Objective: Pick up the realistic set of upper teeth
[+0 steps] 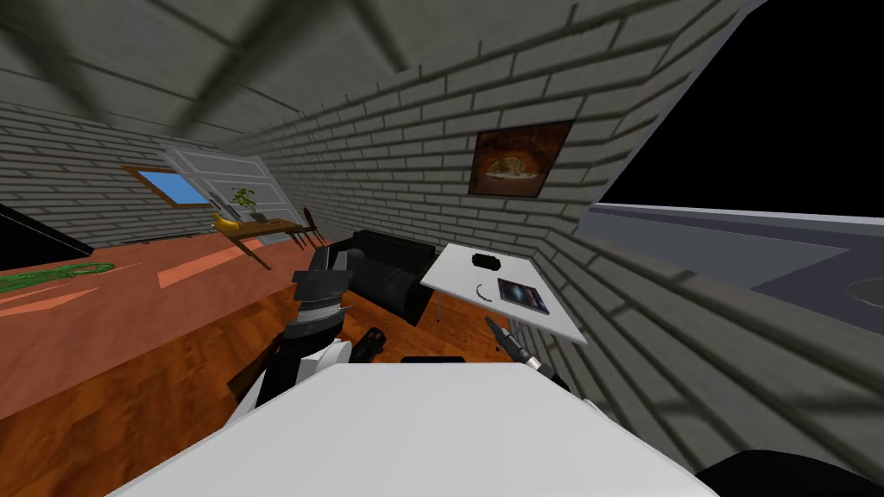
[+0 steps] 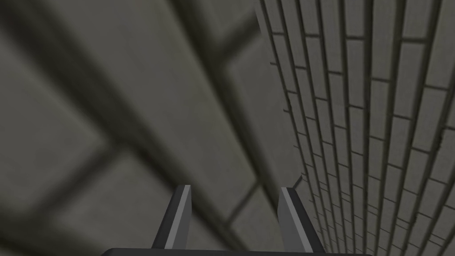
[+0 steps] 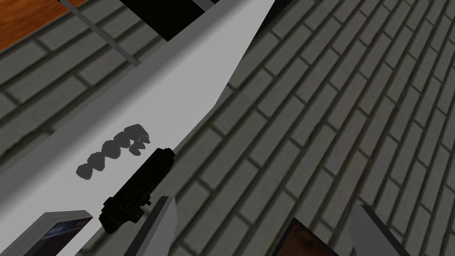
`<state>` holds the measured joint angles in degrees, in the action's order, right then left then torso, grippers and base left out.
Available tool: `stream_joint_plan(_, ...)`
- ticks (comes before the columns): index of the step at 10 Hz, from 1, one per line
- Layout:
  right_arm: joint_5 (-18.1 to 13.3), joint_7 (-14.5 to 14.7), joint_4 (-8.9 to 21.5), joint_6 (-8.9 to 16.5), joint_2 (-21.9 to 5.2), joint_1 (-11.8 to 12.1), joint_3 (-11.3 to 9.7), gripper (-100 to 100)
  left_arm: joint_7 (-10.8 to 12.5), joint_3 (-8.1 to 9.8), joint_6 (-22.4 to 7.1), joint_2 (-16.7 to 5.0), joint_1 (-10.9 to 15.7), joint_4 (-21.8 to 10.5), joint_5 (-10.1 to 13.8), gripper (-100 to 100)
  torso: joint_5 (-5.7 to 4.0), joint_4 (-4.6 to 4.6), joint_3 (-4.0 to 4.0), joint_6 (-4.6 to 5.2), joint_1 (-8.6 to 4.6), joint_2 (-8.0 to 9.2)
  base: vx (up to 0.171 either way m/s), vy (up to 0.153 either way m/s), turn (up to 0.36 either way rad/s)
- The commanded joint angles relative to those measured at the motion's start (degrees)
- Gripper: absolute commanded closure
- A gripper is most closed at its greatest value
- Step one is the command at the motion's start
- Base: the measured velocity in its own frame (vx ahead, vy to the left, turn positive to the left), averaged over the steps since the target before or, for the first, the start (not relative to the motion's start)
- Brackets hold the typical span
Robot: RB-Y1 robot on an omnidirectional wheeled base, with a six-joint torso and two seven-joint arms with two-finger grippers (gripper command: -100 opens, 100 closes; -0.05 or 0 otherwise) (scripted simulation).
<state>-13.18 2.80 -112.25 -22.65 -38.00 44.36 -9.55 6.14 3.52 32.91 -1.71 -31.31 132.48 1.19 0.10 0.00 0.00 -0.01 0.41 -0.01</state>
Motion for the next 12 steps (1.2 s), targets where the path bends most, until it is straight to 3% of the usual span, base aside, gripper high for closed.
stream_joint_plan(1,-0.59,1.08,0.98,0.31,-1.70,0.12,-1.20,-100,0.00,0.00,0.00,0.00,0.00,0.00,0.00,0,0.00,0.00,0.00,0.00,0.00,0.00,0.008,0.106,0.052)
stream_joint_plan(6,-2.26,5.07,6.23,1.45,-9.91,1.75,-5.53,-100,0.00,0.01,0.00,0.00,-0.01,0.00,0.00,0,0.00,-0.01,-0.05,0.01,-0.08,-0.09,0.037,0.103,0.086)
stream_joint_plan(7,-2.26,5.07,6.23,1.45,-11.05,1.75,-5.53,-100,0.00,0.00,0.00,0.00,-0.01,0.00,0.00,0,-0.01,-0.03,-0.09,0.00,-0.08,-0.16,0.051,0.084,0.063)
stream_joint_plan(8,-2.78,6.44,7.98,1.89,-12.85,2.06,-7.05,-100,0.00,0.01,0.00,0.00,-0.01,0.00,0.00,0,-0.01,-0.03,-0.09,0.01,-0.13,-0.15,0.062,0.095,0.142)
stream_joint_plan(9,-2.78,6.44,7.98,1.89,-14.01,2.06,-7.05,-100,0.00,0.00,0.00,0.00,-0.01,0.00,0.00,0,-0.01,-0.03,-0.10,-0.01,-0.10,-0.19,0.061,0.081,0.077)
stream_joint_plan(11,-3.77,9.20,11.27,2.84,-18.30,2.40,-10.17,-100,0.00,0.01,0.00,0.00,-0.01,0.00,0.00,0,-0.01,-0.05,-0.15,-0.01,-0.10,-0.28,0.114,0.115,0.157)
stream_joint_plan(12,-3.77,9.20,11.47,2.84,-19.72,2.40,-10.17,-100,0.00,0.00,0.00,0.00,-0.01,0.00,0.00,0,0.01,-0.08,-0.23,-0.01,0.02,-0.41,0.092,0.094,0.086)
